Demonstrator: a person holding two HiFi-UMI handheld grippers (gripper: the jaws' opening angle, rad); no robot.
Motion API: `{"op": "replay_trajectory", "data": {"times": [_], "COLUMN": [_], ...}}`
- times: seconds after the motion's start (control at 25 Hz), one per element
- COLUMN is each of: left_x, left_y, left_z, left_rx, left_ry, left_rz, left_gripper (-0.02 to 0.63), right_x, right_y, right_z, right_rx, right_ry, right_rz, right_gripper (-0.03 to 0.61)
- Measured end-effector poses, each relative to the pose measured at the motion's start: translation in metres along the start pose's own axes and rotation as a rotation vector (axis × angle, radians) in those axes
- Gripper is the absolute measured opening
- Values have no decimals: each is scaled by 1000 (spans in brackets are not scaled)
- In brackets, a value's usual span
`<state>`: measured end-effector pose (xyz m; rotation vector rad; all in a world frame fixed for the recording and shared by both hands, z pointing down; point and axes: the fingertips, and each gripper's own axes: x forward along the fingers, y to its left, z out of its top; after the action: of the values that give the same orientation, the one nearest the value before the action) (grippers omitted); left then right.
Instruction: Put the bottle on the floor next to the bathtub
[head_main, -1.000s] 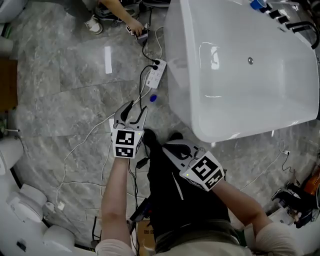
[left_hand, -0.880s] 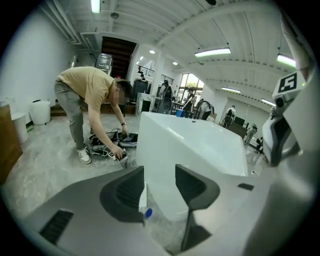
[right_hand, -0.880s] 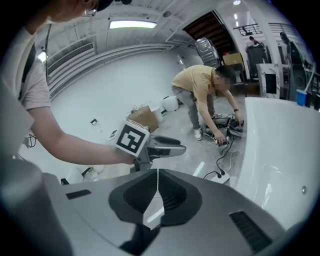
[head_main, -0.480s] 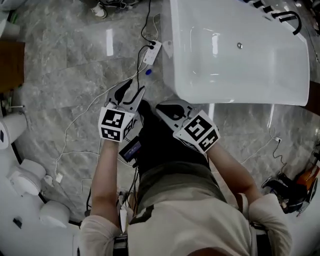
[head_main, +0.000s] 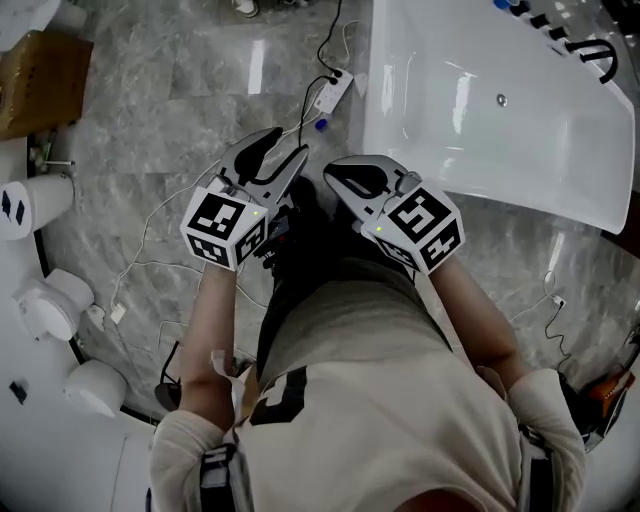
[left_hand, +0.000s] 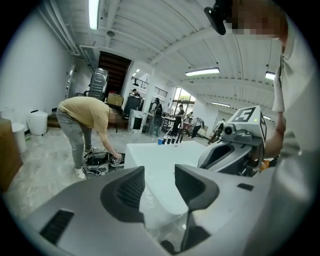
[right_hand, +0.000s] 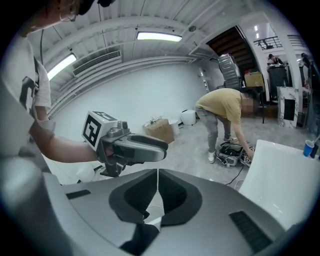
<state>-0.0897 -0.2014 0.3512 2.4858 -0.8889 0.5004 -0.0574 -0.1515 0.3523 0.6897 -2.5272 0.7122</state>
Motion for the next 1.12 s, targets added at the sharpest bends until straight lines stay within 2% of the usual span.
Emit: {"op": "replay_trajectory", "data": {"times": [0.28, 0.44, 0.6, 0.88, 1.04, 1.12], "left_x": [-21, -33, -35, -41, -51, -60], "left_y": [-23, -46, -56, -72, -74, -69], "left_z": [21, 27, 37, 32, 39, 40], "left_rx": [49, 43, 66, 130, 156, 164], "left_ry": [-45, -58, -39, 24, -22, -39], "left_rz": [69, 89, 87, 50, 63, 69], "left_gripper": [235, 217, 213, 157, 84, 74], "right_x": [-31, -52, -64, -77, -80, -78], "right_y": [25, 37, 38, 35, 34, 37], "right_z": [12, 4, 10, 10, 12, 18], "right_rx": [-38, -31, 0, 45, 49, 45], "right_ry": [-70, -69, -121, -176, -199, -209], "right_rz": [80, 62, 72, 59, 41, 35], "right_gripper": [29, 29, 29, 29, 29, 29]}}
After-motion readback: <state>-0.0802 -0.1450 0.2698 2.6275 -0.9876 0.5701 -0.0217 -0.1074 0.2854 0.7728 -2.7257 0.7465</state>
